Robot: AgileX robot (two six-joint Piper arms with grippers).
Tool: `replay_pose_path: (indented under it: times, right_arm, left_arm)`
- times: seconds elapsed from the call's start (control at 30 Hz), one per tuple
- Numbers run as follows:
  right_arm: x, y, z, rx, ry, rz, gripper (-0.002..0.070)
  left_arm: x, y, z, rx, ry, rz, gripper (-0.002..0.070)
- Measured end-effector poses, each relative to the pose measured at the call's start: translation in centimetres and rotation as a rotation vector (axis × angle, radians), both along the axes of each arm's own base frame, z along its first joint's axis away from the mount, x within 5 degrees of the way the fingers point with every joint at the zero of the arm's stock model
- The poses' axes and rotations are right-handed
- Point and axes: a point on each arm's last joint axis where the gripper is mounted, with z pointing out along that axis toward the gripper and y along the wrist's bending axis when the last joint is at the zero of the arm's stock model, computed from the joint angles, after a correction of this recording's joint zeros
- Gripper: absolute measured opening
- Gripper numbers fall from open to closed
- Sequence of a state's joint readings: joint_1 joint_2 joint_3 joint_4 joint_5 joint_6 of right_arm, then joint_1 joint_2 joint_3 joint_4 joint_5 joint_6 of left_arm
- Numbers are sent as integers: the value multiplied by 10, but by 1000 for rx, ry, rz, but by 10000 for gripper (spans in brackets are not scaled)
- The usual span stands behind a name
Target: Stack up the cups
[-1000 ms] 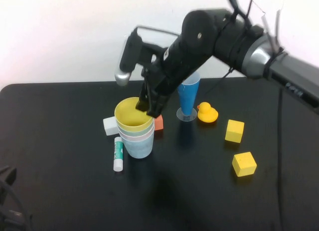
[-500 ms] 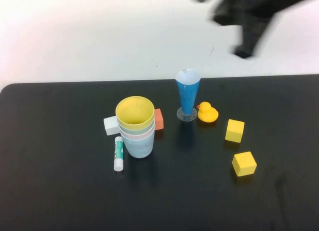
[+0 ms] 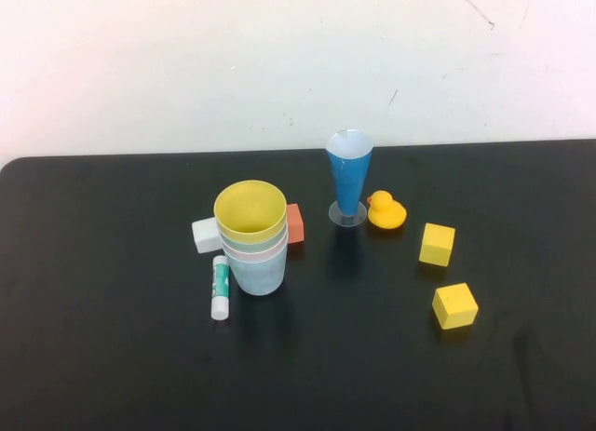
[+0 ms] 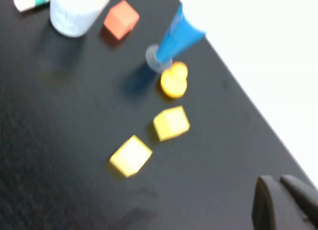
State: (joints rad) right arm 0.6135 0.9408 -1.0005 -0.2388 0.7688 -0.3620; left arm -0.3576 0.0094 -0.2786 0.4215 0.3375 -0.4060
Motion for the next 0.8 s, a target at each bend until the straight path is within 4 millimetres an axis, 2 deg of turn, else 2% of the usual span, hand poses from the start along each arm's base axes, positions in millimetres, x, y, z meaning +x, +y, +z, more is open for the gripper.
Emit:
replay_pose_path:
  times: [0.2, 0.4, 0.57, 0.8]
  right_arm:
    - [-28, -19, -69, 23, 16, -16, 6]
    - [-38, -22, -128, 78, -22, 22, 6]
    - [-40, -20, -139, 173, -18, 0, 3]
    - [-42, -23, -143, 187, 35, -45, 1]
  left_arm:
    - [0, 1, 0, 26, -11, 8, 1]
    - [1, 1, 0, 38, -8, 14, 1]
    - [1, 1, 0, 40, -8, 15, 1]
    - [1, 1, 0, 40, -8, 15, 1]
